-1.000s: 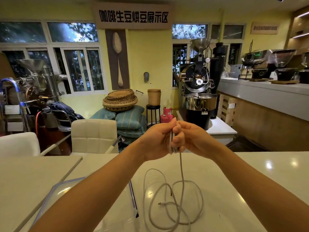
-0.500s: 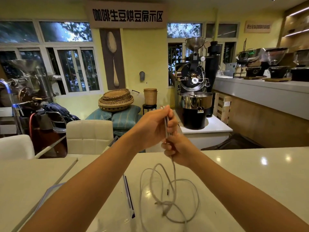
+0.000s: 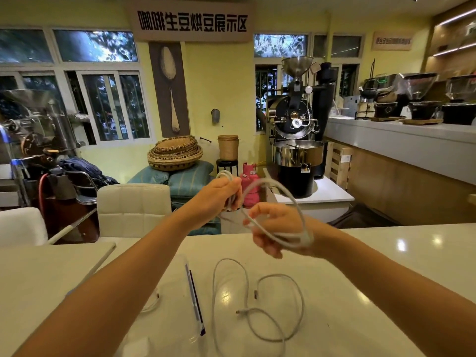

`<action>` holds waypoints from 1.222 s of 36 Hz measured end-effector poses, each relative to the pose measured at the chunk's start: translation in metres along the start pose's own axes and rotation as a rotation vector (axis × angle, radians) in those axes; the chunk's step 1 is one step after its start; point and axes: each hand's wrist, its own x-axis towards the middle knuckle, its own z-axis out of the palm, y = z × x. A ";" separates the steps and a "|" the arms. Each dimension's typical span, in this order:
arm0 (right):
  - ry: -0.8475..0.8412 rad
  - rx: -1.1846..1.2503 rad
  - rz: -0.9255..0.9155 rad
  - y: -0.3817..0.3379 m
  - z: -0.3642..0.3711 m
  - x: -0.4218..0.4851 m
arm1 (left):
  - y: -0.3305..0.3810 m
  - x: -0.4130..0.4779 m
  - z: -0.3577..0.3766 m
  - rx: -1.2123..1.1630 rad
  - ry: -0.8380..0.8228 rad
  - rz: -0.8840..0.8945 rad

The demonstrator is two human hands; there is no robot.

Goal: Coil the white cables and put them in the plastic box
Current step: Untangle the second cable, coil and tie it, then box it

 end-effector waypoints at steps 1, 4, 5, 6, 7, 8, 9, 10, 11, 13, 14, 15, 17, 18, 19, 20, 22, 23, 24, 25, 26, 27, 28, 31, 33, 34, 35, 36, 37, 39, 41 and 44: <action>-0.016 0.063 -0.018 -0.004 -0.004 -0.002 | -0.002 0.000 0.002 0.027 -0.012 0.000; -0.085 0.286 -0.109 -0.015 -0.011 -0.005 | -0.008 -0.002 0.007 0.064 -0.059 -0.021; -0.135 0.362 -0.149 -0.019 -0.015 -0.005 | -0.009 -0.003 0.008 0.042 -0.082 -0.040; -0.179 0.413 -0.181 -0.022 -0.017 -0.004 | -0.010 -0.004 0.010 0.009 -0.111 -0.052; -0.192 0.429 -0.200 -0.023 -0.021 -0.003 | -0.011 -0.004 0.012 -0.018 -0.137 -0.052; -0.166 0.416 -0.212 -0.024 -0.024 -0.001 | -0.011 -0.005 0.015 -0.032 -0.155 -0.049; -0.113 0.388 -0.223 -0.026 -0.026 0.001 | -0.012 -0.005 0.017 -0.041 -0.169 -0.043; -0.045 0.359 -0.238 -0.029 -0.029 0.003 | -0.013 -0.005 0.019 -0.052 -0.181 -0.041; 0.022 0.347 -0.259 -0.032 -0.032 0.005 | -0.014 -0.006 0.021 -0.069 -0.197 -0.042; 0.110 0.380 -0.295 -0.040 -0.037 0.010 | -0.017 -0.007 0.025 -0.116 -0.226 -0.048; 0.139 0.413 -0.306 -0.042 -0.040 0.012 | -0.017 -0.008 0.027 -0.141 -0.228 -0.049; 0.167 0.455 -0.314 -0.044 -0.044 0.016 | -0.017 -0.008 0.028 -0.170 -0.225 -0.045; 0.233 0.544 -0.318 -0.046 -0.050 0.022 | -0.013 -0.009 0.030 -0.249 -0.240 -0.034; 0.264 0.582 -0.318 -0.047 -0.052 0.025 | -0.011 -0.010 0.031 -0.294 -0.262 -0.034; 0.294 0.609 -0.320 -0.047 -0.055 0.028 | -0.008 -0.010 0.032 -0.332 -0.294 -0.037; 0.321 0.630 -0.319 -0.047 -0.057 0.031 | -0.006 -0.011 0.033 -0.356 -0.329 -0.042; 0.369 0.637 -0.307 -0.044 -0.062 0.036 | 0.000 -0.014 0.034 -0.382 -0.393 -0.038; 0.387 0.629 -0.297 -0.041 -0.064 0.038 | 0.004 -0.015 0.034 -0.392 -0.425 -0.028; 0.399 0.617 -0.286 -0.038 -0.065 0.040 | 0.008 -0.016 0.034 -0.397 -0.453 -0.015; 0.417 0.593 -0.269 -0.033 -0.066 0.043 | 0.012 -0.017 0.033 -0.403 -0.474 -0.005; 0.433 0.555 -0.245 -0.026 -0.066 0.047 | 0.016 -0.017 0.032 -0.415 -0.489 -0.002; 0.450 0.508 -0.213 -0.019 -0.064 0.051 | 0.019 -0.017 0.031 -0.434 -0.498 0.000; 0.457 0.468 -0.175 -0.011 -0.060 0.055 | 0.023 -0.016 0.029 -0.460 -0.504 0.005; 0.404 0.338 -0.060 0.008 -0.041 0.060 | 0.030 -0.011 0.027 -0.535 -0.470 0.025; 0.325 0.294 0.002 0.015 -0.025 0.058 | 0.031 -0.008 0.026 -0.561 -0.427 0.017; 0.315 0.279 0.032 0.018 -0.018 0.056 | 0.031 -0.007 0.026 -0.573 -0.413 0.011; 0.315 0.263 0.052 0.020 -0.012 0.055 | 0.030 -0.006 0.025 -0.591 -0.402 0.004; 0.320 0.253 0.072 0.022 -0.007 0.054 | 0.030 -0.004 0.025 -0.614 -0.390 -0.008; 0.340 0.243 0.091 0.023 -0.003 0.055 | 0.031 -0.004 0.025 -0.637 -0.375 -0.018; 0.390 0.185 0.103 0.028 0.002 0.057 | 0.032 -0.002 0.026 -0.680 -0.340 -0.028; 0.395 0.138 0.096 0.030 0.008 0.058 | 0.032 0.001 0.027 -0.731 -0.317 -0.042; 0.418 0.036 0.053 0.031 0.014 0.054 | 0.032 0.004 0.026 -0.773 -0.299 -0.055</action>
